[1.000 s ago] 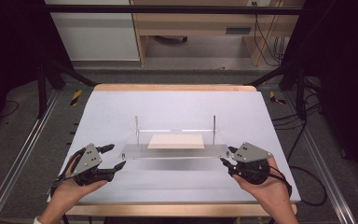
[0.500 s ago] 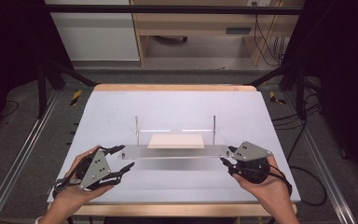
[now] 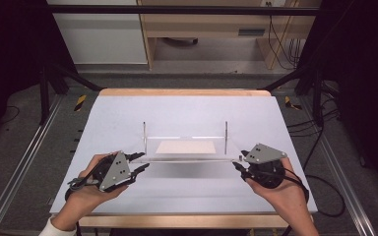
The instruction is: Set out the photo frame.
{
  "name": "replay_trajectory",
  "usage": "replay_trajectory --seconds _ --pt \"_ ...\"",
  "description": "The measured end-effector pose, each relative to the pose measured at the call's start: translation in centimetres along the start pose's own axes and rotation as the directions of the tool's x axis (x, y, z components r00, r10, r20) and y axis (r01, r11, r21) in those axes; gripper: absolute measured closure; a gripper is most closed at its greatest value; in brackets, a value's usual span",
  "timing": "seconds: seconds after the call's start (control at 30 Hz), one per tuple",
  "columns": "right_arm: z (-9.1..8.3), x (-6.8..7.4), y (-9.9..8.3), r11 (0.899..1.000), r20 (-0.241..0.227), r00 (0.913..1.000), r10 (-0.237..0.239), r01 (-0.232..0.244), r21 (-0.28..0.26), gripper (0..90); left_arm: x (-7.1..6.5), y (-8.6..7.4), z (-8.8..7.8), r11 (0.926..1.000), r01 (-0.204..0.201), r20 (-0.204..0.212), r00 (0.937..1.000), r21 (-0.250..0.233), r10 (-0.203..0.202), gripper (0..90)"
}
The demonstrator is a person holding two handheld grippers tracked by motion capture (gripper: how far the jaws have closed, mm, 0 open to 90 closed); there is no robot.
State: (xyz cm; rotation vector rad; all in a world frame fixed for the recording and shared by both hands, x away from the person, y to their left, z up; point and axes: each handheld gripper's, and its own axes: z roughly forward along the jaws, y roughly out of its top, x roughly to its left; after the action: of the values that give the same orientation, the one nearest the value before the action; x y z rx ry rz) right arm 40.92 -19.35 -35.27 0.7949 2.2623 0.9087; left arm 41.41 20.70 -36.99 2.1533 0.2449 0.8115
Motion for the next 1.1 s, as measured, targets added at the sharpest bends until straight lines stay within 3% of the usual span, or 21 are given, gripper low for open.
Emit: replay_trajectory --seconds 0.3,0.47,0.67,0.9,1.1 --pt "0.0 -0.3 0.2 1.0 0.001 0.9999 -0.012 0.012 -0.008 58.2 0.6 0.6 0.2 0.999 -0.012 0.01 0.9999 0.043 0.011 70.6" --pt "0.4 -0.5 0.1 0.997 -0.008 0.9992 -0.038 0.038 -0.068 58.8 1.4 0.9 0.3 0.9989 0.0 0.018 0.9998 0.046 0.0 70.6" --pt "1.5 -0.9 0.2 0.994 -0.012 0.9983 -0.057 0.056 -0.099 59.8 2.0 1.3 0.4 0.9986 0.0 0.019 0.9998 0.053 -0.001 70.4" --pt "1.4 -1.2 1.0 0.994 0.014 0.9969 -0.077 0.078 -0.082 61.6 2.9 1.8 0.5 0.9977 -0.007 0.019 0.9998 0.067 0.006 70.2" --pt "1.3 -1.5 1.8 0.994 0.008 0.9968 -0.079 0.08 -0.07 62.0 3.8 2.1 0.6 0.9977 0.013 0.023 0.9996 0.066 -0.015 69.2"
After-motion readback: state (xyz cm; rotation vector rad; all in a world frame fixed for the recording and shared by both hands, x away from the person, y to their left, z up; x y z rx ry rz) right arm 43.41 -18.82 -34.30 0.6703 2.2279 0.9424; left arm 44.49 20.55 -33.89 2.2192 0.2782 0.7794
